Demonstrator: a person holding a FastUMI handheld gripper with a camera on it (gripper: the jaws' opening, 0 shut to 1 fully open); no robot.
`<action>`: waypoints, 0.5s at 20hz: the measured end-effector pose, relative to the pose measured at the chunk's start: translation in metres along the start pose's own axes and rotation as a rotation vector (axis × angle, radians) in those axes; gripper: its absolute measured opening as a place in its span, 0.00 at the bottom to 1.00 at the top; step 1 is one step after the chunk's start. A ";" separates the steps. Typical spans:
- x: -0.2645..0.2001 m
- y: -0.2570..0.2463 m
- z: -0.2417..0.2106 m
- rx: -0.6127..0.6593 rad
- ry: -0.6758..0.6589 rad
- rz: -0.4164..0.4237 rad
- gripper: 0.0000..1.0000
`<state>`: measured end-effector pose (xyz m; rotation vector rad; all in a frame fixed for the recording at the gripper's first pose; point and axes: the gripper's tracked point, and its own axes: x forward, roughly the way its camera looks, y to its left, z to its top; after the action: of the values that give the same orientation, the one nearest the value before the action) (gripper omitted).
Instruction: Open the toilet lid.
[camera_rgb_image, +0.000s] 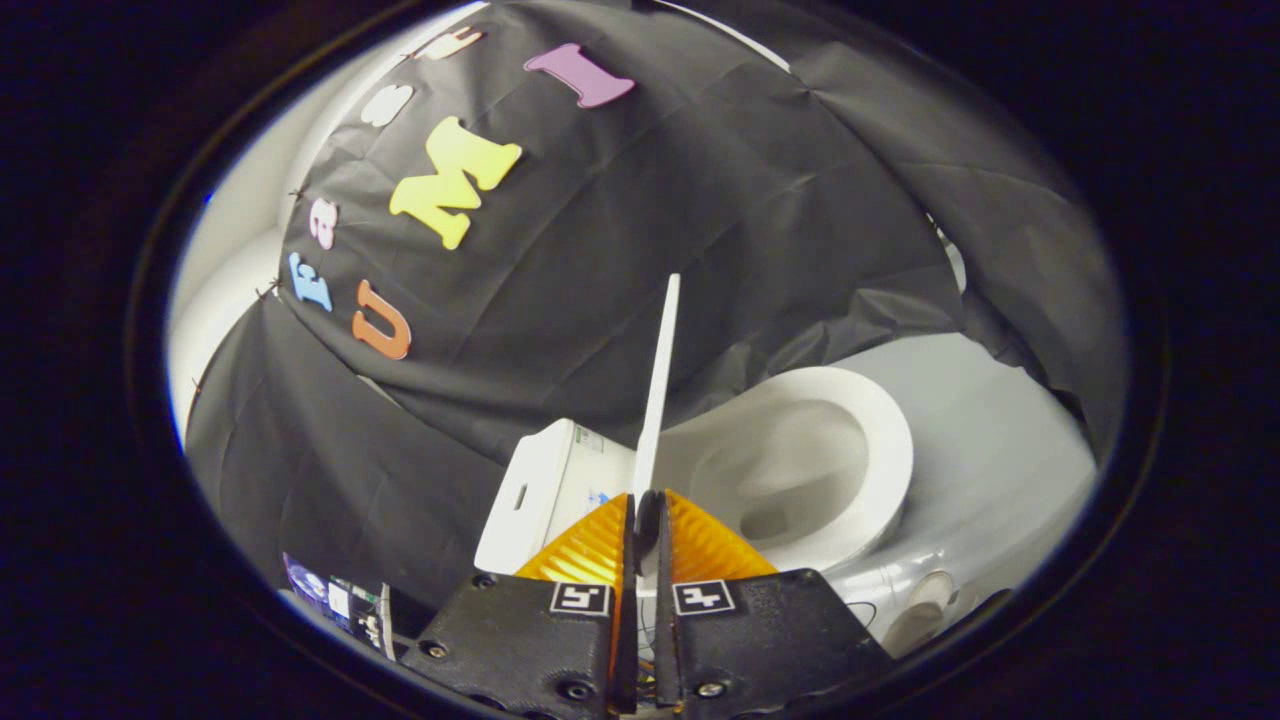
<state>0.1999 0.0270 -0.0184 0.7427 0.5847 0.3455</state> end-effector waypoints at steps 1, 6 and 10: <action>0.001 0.008 0.000 -0.008 0.000 0.005 0.10; 0.003 0.031 -0.002 -0.049 0.000 0.011 0.10; 0.006 0.053 -0.004 -0.080 -0.001 0.008 0.10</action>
<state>0.1974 0.0684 0.0146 0.6684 0.5640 0.3743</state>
